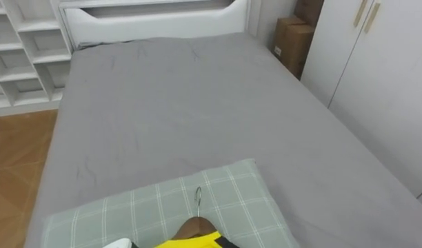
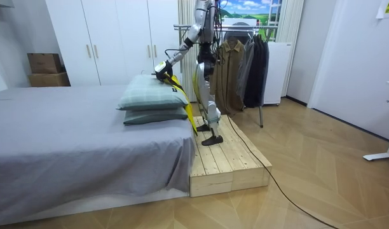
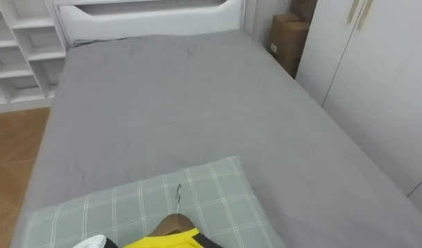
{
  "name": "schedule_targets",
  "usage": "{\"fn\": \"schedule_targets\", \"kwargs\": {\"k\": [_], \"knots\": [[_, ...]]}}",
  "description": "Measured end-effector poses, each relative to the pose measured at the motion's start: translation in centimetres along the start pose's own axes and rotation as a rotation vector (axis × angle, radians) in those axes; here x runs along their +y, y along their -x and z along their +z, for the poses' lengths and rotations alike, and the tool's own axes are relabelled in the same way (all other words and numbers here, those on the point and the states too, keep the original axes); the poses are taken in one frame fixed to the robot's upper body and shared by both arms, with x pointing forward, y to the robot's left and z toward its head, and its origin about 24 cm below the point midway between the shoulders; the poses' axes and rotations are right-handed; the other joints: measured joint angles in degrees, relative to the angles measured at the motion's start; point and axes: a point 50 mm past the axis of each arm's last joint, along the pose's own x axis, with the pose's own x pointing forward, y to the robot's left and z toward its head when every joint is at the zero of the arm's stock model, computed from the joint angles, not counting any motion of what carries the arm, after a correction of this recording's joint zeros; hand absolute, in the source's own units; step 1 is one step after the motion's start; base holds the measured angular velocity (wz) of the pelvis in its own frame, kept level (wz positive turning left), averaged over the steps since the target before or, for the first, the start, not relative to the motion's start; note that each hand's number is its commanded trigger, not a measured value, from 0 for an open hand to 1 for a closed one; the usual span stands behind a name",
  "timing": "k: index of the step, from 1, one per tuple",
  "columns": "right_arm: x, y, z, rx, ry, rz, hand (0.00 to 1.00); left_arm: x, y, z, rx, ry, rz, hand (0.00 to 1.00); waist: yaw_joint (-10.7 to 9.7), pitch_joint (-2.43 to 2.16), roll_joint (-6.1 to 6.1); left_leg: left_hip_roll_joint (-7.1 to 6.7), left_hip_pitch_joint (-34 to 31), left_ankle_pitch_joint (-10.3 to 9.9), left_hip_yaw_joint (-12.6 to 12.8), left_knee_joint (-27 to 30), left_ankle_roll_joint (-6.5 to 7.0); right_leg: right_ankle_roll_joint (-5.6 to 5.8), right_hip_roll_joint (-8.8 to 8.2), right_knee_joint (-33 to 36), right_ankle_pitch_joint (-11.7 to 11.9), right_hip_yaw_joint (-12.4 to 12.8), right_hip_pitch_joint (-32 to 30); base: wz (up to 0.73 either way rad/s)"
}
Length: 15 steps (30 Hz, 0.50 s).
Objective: Hang clothes
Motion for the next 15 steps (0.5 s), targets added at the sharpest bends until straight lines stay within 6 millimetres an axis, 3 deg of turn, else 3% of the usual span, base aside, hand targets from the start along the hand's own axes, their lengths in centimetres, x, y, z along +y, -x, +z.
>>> {"fn": "schedule_targets", "kwargs": {"k": [15], "knots": [[-0.5,0.0,1.4,-0.069,-0.038,-0.040,0.00,1.9,-0.3,1.1,-0.033,0.187,0.086,1.00,0.59,-0.07,1.17,-0.01,-0.42,0.06,-0.13,1.01,0.05,-0.06,-0.17,0.00,0.05,-0.23,0.09,0.00]]}}
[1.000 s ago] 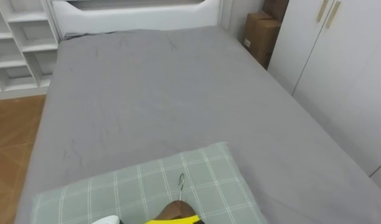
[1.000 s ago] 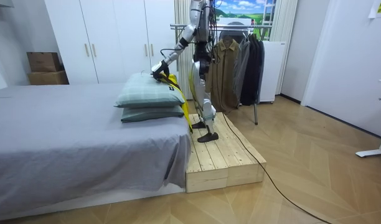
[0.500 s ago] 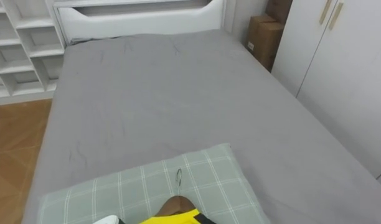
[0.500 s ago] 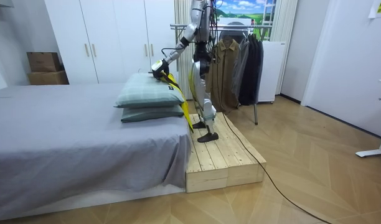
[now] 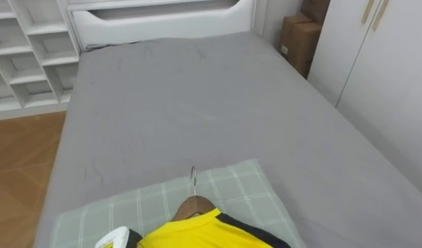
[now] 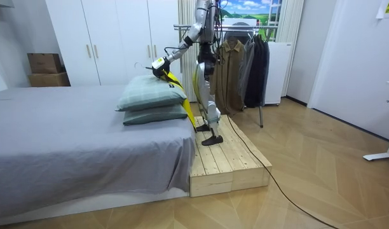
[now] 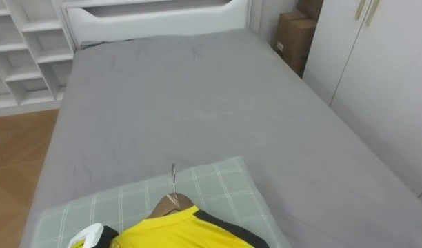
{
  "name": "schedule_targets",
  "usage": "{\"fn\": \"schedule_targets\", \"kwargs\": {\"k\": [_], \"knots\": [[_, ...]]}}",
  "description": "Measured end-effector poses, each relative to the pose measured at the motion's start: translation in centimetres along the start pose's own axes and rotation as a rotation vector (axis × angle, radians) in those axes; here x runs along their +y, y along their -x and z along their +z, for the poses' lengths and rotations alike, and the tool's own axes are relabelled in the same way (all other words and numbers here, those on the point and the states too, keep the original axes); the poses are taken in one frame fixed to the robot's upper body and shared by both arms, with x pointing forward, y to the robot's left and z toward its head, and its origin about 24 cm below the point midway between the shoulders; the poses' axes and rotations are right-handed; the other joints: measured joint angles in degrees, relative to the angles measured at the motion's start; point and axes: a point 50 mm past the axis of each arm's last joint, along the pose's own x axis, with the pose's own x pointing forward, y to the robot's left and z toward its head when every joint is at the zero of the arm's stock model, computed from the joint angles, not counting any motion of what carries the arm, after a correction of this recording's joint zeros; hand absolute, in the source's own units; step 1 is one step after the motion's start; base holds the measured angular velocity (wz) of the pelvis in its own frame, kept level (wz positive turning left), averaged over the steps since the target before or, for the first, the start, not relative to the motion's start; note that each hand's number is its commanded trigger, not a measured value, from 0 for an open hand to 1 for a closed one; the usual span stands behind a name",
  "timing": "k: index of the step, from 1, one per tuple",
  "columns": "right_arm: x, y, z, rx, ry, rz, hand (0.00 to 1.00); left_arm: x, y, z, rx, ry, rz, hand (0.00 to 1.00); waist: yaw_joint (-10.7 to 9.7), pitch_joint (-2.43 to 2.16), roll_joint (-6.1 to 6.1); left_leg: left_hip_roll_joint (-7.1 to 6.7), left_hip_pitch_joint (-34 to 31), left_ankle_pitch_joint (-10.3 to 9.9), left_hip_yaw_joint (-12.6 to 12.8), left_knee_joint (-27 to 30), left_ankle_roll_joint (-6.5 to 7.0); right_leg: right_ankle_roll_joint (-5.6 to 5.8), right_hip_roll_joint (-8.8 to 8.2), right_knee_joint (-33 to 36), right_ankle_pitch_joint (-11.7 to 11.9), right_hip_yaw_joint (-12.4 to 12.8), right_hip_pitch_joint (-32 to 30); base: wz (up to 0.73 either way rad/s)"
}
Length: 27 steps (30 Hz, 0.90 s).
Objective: Hang clothes
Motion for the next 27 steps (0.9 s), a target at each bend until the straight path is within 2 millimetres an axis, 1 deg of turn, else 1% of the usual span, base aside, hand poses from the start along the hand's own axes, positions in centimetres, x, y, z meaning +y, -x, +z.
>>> {"fn": "schedule_targets", "kwargs": {"k": [2,5,11,15,16,18,20,21,27], "knots": [[0.0,0.0,-0.1,0.003,-0.024,-0.008,0.00,0.5,-0.1,0.7,-0.034,0.015,0.020,1.00,0.78,-0.01,0.02,0.00,0.02,0.00,-0.02,-0.01,0.00,-0.02,0.00,0.00,0.02,-0.03,0.03,0.00],[0.0,0.0,-0.2,0.003,-0.037,-0.017,0.00,1.1,-0.2,1.3,-0.062,0.059,0.042,1.00,1.40,-0.01,0.02,-0.01,0.03,0.01,-0.14,-0.01,0.01,-0.02,0.00,0.00,0.02,-0.10,0.08,0.01],[-0.1,0.0,-0.3,0.004,-0.040,-0.033,0.00,2.1,-0.3,1.6,-0.101,0.071,0.080,1.00,1.41,-0.01,-0.02,-0.05,0.64,0.05,-0.57,0.03,0.06,-0.01,-0.06,-0.07,0.03,-0.51,0.90,0.03],[-0.1,0.0,-0.3,0.000,-0.041,-0.036,0.00,2.2,-0.3,1.6,-0.108,0.070,0.089,1.00,1.43,0.01,-0.06,-0.05,0.65,0.07,-0.83,0.04,0.05,-0.01,-0.06,-0.08,0.03,-0.67,0.98,0.02],[-0.1,0.0,-0.3,0.000,-0.041,-0.036,0.00,2.2,-0.3,1.6,-0.108,0.070,0.091,1.00,1.40,0.01,-0.07,-0.06,0.65,0.08,-1.23,0.03,0.05,-0.01,-0.06,-0.08,0.03,-0.73,1.04,0.03],[-0.1,0.0,-0.4,0.002,-0.045,-0.034,0.00,2.2,-0.3,1.7,-0.111,0.069,0.095,1.00,1.41,0.07,-0.15,-0.07,0.77,0.11,-1.31,0.02,0.03,-0.01,-0.06,-0.08,0.03,-0.78,1.21,0.02],[0.0,0.0,-0.6,0.010,-0.065,-0.030,0.00,2.4,-0.3,1.8,-0.122,0.063,0.100,1.00,1.25,0.25,-0.29,-0.08,1.08,0.13,-1.47,-0.04,0.02,-0.01,-0.08,-0.47,0.03,-1.30,1.94,0.09],[0.0,0.0,-0.6,0.012,-0.071,-0.030,0.00,2.4,-0.3,1.9,-0.128,0.064,0.104,1.00,1.28,0.25,-0.30,-0.09,1.06,0.13,-1.51,-0.07,0.02,-0.01,-0.10,-0.64,0.03,-1.38,2.03,0.10],[-0.1,-0.1,-0.5,0.024,-0.076,-0.026,0.00,4.0,1.0,3.1,-0.225,0.101,0.204,1.00,1.43,0.25,-0.29,-0.12,0.58,0.16,-1.96,-0.04,-0.02,-0.01,-0.09,-1.06,0.03,-1.57,1.86,0.03]]}}
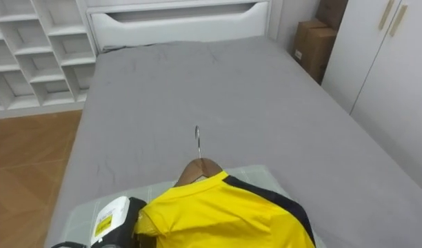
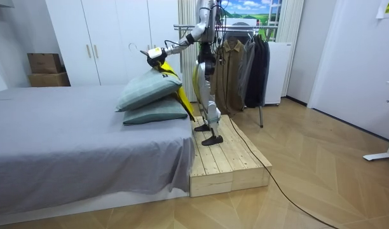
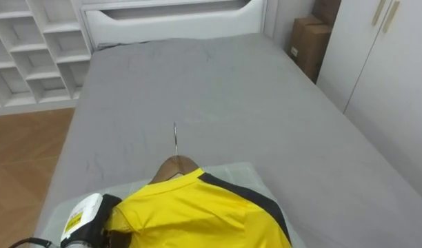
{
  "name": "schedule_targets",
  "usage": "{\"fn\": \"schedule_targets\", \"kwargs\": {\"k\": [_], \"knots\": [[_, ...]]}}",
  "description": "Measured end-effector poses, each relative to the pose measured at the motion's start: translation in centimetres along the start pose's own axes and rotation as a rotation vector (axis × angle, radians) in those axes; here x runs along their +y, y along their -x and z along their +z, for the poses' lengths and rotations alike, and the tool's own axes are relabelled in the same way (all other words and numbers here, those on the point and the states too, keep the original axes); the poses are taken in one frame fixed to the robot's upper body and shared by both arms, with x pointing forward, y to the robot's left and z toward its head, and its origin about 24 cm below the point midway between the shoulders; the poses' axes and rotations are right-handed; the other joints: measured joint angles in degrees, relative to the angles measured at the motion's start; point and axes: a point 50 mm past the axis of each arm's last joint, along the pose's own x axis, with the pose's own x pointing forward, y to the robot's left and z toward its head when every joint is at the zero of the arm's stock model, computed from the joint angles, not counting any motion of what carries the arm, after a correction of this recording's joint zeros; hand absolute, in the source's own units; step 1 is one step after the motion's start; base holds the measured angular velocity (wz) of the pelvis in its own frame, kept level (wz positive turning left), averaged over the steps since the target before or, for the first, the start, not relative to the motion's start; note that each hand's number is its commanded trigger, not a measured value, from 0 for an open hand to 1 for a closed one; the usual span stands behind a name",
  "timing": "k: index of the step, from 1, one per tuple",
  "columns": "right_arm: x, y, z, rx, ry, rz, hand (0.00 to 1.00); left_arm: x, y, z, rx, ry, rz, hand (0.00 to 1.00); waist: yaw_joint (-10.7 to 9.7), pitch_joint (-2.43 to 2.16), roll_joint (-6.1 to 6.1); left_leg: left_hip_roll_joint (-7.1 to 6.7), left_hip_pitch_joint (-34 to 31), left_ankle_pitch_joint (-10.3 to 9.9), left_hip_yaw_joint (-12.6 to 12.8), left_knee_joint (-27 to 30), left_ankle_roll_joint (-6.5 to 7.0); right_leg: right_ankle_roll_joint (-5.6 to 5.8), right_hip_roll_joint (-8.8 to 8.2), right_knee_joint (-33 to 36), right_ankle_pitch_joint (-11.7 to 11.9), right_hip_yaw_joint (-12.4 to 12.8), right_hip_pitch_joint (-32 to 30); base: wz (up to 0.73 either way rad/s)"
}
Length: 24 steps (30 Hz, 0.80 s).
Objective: Hang clothes
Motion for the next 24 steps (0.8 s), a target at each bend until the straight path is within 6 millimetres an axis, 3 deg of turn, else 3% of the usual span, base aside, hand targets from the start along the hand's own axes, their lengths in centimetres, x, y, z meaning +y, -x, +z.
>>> {"fn": "schedule_targets", "kwargs": {"k": [10,24], "knots": [[-0.1,0.0,-0.2,0.008,0.004,-0.001,0.00,2.9,0.1,3.9,-0.197,0.089,0.226,1.00,1.09,-0.05,0.15,0.01,0.95,0.03,0.00,-0.21,-0.01,-0.01,0.06,-0.83,0.00,-0.02,1.32,0.00],[-0.3,0.0,-0.5,0.016,0.008,0.023,0.00,3.1,0.2,4.0,-0.203,0.099,0.276,1.00,1.31,-0.10,0.28,0.01,1.87,0.04,-0.14,-0.23,-0.03,-0.01,0.06,-0.93,0.00,-0.18,2.49,0.00]]}}
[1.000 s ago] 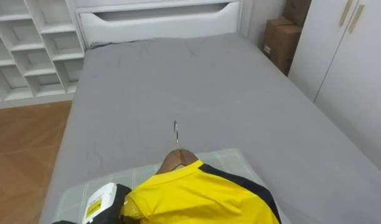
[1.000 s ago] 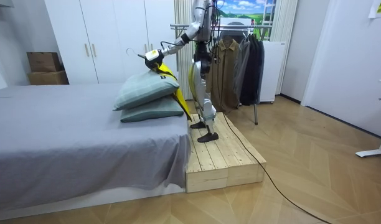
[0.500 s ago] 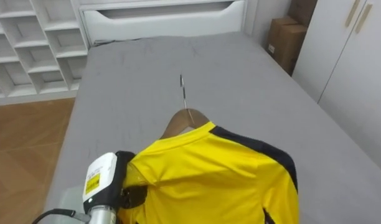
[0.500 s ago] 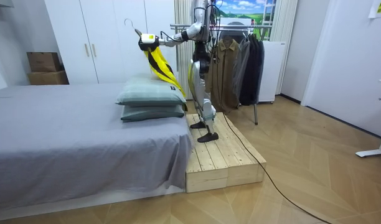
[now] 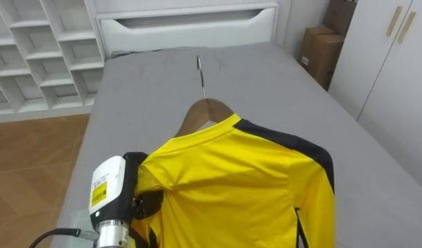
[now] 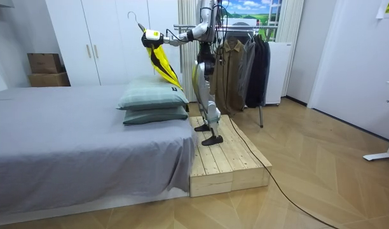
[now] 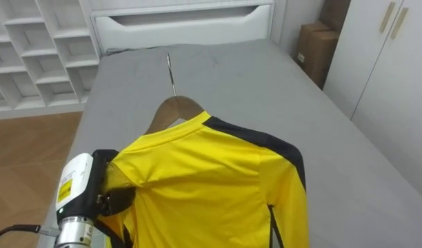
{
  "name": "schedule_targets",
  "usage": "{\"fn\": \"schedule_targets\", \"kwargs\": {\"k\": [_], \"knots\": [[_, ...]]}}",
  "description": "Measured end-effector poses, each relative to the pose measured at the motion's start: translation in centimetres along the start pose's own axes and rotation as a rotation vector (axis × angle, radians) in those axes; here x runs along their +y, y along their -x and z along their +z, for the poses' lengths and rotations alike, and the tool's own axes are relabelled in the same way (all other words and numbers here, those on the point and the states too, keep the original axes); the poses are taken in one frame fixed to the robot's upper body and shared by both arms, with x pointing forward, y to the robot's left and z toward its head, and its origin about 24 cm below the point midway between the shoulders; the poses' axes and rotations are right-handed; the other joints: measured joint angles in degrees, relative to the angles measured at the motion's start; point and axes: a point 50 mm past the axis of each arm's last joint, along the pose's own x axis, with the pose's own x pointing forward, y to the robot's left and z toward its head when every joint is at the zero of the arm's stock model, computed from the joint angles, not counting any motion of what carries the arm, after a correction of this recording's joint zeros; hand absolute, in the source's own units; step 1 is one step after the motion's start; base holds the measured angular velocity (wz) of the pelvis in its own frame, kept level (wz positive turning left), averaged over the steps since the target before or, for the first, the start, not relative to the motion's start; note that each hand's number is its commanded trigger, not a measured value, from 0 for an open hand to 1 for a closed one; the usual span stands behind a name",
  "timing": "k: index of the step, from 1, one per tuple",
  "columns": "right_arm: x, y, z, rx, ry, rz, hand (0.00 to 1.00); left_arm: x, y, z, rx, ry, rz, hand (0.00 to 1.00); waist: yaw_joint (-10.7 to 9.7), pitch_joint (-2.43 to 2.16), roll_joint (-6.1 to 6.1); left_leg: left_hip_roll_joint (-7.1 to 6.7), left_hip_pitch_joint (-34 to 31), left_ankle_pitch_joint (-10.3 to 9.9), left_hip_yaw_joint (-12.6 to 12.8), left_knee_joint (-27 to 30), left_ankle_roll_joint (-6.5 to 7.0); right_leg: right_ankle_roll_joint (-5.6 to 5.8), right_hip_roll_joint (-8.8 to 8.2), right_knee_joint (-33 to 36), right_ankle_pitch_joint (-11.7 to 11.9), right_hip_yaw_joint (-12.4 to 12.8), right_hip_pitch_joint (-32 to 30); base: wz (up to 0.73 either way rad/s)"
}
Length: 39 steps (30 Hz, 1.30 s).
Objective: Hang clothes
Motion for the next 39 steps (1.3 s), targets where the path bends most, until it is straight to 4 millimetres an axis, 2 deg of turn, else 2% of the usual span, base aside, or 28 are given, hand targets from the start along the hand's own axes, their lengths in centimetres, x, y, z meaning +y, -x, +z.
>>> {"fn": "schedule_targets", "kwargs": {"k": [12,17,23,24,26,29,35,39], "knots": [[0.0,0.0,-0.1,0.002,0.001,-0.008,0.00,0.0,0.6,-0.5,0.018,-0.007,0.022,1.00,0.04,-0.19,0.20,-0.01,0.06,0.00,-0.05,0.10,0.00,0.00,0.00,0.01,0.00,-0.04,0.09,0.00],[-0.1,0.0,-0.1,0.003,0.028,-0.014,0.00,-0.1,1.3,-0.8,0.020,-0.027,0.015,1.00,0.15,-0.54,0.50,-0.01,0.21,0.00,-0.04,0.10,0.00,0.00,0.00,0.01,0.00,0.02,0.12,0.00],[-0.1,0.0,-0.1,0.008,0.039,-0.017,0.00,-0.3,2.0,-1.3,0.029,-0.050,0.006,1.00,0.07,-0.52,0.43,-0.02,1.18,0.00,-0.04,0.01,0.00,0.00,-0.02,0.03,0.00,-0.02,1.06,0.00],[-0.1,0.0,-0.1,0.011,0.038,-0.017,0.00,-0.3,2.1,-1.4,0.032,-0.050,0.009,1.00,0.07,-0.50,0.35,-0.03,1.22,0.00,-0.03,0.01,0.00,0.00,-0.02,0.07,0.00,0.00,1.06,0.00],[-0.1,0.0,-0.3,0.022,0.039,-0.018,0.00,-0.3,2.3,-1.6,0.041,-0.049,0.009,1.00,0.08,-0.16,-0.17,-0.05,1.77,0.00,-0.02,-0.02,-0.01,0.00,0.01,0.03,-0.04,0.09,1.55,0.00],[-0.3,0.0,-0.2,0.032,0.036,-0.045,0.00,-0.4,2.9,-2.1,0.061,-0.059,0.007,1.00,0.23,-0.07,-0.74,-0.10,2.03,-0.01,0.00,-0.17,-0.02,0.02,0.01,-0.01,-0.18,0.13,1.75,0.00],[-1.0,0.0,0.0,0.039,0.088,-0.156,0.00,-0.6,4.1,-3.3,0.115,-0.090,-0.008,1.00,1.27,-0.11,-1.16,-0.08,1.55,-0.01,0.00,-0.71,-0.05,0.01,0.12,-0.08,-0.19,0.05,1.10,0.00],[-1.9,0.1,1.0,0.007,0.087,-0.268,0.00,-0.3,4.3,-3.8,0.133,-0.115,0.002,1.00,1.23,-0.24,-1.31,-0.08,0.82,0.02,-0.49,-0.57,-0.08,-0.04,0.12,-0.04,-0.14,-0.47,0.75,0.07]]}}
